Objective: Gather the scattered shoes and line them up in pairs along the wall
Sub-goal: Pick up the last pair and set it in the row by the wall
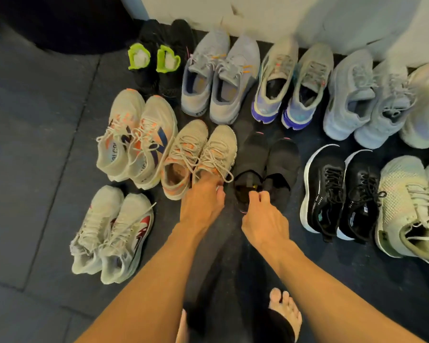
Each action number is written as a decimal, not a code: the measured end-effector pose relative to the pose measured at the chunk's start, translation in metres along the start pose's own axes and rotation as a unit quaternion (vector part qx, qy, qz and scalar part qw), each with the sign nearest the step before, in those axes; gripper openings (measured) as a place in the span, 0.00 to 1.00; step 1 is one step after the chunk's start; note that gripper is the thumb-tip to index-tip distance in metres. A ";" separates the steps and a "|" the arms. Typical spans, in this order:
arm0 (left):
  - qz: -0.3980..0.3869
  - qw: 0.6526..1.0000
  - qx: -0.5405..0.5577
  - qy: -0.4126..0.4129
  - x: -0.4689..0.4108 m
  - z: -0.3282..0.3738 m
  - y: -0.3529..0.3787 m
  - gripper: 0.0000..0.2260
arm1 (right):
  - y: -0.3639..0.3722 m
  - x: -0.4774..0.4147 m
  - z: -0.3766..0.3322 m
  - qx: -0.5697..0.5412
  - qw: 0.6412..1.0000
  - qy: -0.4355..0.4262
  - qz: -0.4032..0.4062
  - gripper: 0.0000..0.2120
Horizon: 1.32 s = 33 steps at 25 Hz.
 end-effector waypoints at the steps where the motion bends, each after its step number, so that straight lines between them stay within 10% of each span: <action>1: 0.004 1.000 -0.005 -0.021 -0.002 -0.014 -0.016 0.11 | -0.001 0.002 -0.010 0.001 1.000 0.017 -0.004 0.24; 8: -0.107 0.984 -0.128 -0.069 -0.019 -0.118 -0.021 0.13 | 0.045 -0.024 -0.080 -0.066 0.998 0.011 -0.020 0.23; 16: -0.178 0.975 -0.092 0.099 -0.045 -0.156 0.001 0.13 | 0.094 -0.054 -0.105 -0.148 0.981 0.129 0.000 0.17; 22: -0.236 0.959 -0.095 0.127 -0.041 -0.152 -0.007 0.13 | 0.075 -0.046 -0.119 0.043 0.989 0.139 -0.023 0.15; 25: -0.123 0.975 0.061 0.175 -0.024 -0.162 -0.033 0.15 | 0.060 -0.033 -0.151 0.077 0.989 0.106 0.068 0.17; 29: 0.141 0.984 0.073 0.082 -0.021 -0.216 -0.091 0.12 | 0.064 -0.022 -0.234 -0.011 0.985 -0.112 0.134 0.16; 33: -0.033 0.994 -0.066 -0.076 -0.034 -0.278 -0.123 0.11 | 0.097 -0.047 -0.290 -0.024 0.988 -0.155 0.008 0.24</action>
Point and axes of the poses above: each hand's wrist, its own x-axis away from the middle knuckle, its own y-axis out of the palm, z = x × y, the point moved 1 cm from there along -x, towards the middle knuckle, and after that the axes turned 3 degrees about y, right-handed, at the moved point
